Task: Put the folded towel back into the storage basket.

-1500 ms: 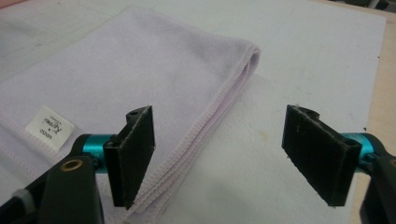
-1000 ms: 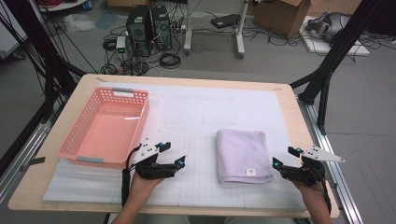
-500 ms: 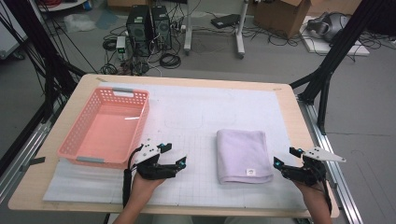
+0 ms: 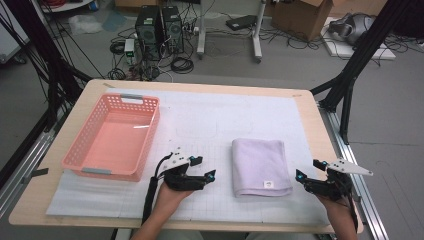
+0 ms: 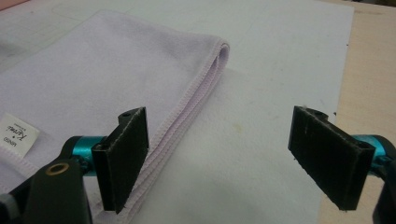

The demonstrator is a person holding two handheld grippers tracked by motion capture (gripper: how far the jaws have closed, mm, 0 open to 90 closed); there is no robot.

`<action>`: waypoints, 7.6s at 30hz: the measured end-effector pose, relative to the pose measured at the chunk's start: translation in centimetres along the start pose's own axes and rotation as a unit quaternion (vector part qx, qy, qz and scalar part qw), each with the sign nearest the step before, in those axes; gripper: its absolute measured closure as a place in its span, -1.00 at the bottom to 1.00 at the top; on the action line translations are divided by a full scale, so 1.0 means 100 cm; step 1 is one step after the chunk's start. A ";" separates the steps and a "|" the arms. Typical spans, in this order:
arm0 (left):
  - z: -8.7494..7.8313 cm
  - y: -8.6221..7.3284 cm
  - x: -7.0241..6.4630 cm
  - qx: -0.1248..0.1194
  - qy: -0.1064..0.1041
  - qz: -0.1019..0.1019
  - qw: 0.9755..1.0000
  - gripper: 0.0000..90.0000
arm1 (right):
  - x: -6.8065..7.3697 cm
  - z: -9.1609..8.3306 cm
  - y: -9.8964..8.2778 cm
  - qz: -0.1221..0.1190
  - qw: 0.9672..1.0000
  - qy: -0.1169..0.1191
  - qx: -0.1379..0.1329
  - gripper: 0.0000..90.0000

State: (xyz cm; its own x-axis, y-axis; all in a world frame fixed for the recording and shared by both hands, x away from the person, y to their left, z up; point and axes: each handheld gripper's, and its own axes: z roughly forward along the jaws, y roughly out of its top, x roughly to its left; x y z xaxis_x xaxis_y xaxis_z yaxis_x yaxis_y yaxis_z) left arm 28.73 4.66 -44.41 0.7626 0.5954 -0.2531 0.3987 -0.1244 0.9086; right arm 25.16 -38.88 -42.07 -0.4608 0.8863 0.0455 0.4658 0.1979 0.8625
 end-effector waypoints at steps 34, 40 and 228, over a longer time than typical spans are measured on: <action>0.100 0.021 -0.025 0.133 0.017 -0.056 0.989 -0.50 | 0.001 0.002 0.000 0.000 1.000 0.011 0.002 -0.57; 0.103 0.019 -0.031 0.132 -0.007 -0.055 0.990 -0.19 | 0.002 0.003 0.000 -0.002 1.000 0.012 0.005 -0.57; -0.196 0.068 0.170 0.081 0.257 -0.015 0.963 -0.11 | 0.027 0.017 0.012 -0.026 0.999 0.015 0.015 -0.56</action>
State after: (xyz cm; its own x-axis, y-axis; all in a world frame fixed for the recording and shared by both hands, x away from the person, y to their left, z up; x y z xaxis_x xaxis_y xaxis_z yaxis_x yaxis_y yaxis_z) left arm 34.42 29.42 -35.99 0.4135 0.9095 -0.0431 0.5227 -0.1984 0.8291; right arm 25.74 -35.52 -41.73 -0.5072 0.8617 0.0171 0.4628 0.2556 0.8488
